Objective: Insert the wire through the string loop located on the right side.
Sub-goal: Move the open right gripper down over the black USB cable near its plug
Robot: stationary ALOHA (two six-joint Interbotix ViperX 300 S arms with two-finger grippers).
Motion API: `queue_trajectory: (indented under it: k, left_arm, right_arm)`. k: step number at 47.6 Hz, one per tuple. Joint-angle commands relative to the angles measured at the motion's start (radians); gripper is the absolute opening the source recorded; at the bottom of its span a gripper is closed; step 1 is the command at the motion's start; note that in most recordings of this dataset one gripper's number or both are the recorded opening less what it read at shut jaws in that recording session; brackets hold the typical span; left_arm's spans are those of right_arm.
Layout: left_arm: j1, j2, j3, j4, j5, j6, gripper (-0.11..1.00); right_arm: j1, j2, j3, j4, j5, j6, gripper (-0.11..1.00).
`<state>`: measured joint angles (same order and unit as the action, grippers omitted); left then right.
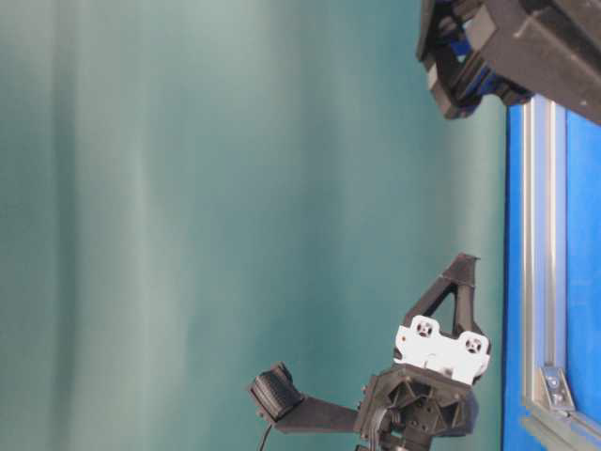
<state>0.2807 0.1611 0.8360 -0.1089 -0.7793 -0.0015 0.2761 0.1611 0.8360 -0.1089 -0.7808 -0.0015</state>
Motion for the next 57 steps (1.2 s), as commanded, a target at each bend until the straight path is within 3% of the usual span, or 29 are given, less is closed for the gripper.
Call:
queue_trajectory:
  k: [1,7,29,33,36,47,52,57]
  left_arm:
    - [-0.006,-0.031,-0.015,0.020,-0.002,0.006,0.00]
    - [-0.005,-0.031,-0.014,0.021,-0.002,0.006,0.00]
    - [-0.005,-0.034,-0.006,0.023,-0.005,0.015,0.00]
    - [-0.005,-0.034,-0.006,0.023,-0.005,0.023,0.00]
    - [-0.005,-0.034,-0.008,0.025,-0.006,0.029,0.00]
    - [-0.006,-0.034,-0.011,0.025,-0.006,0.029,0.00]
    - [-0.005,-0.035,-0.009,0.025,-0.005,0.028,0.00]
    - [-0.005,-0.034,-0.008,0.025,-0.003,0.028,0.00]
  right_arm:
    - [0.012,-0.035,-0.018,0.000,-0.003,0.003,0.00]
    - [0.015,-0.043,-0.020,0.000,0.032,0.005,-0.06]
    - [0.028,-0.051,-0.029,0.000,0.101,0.084,-0.04]
    - [0.028,-0.051,-0.031,0.000,0.109,0.106,0.06]
    - [0.028,-0.049,-0.031,0.005,0.110,0.120,0.20]
    - [0.028,-0.049,-0.025,0.028,0.115,0.124,0.88]
    - [0.028,-0.041,-0.028,0.037,0.115,0.124,0.83]
    - [0.029,-0.017,-0.035,0.054,0.114,0.124,0.86]
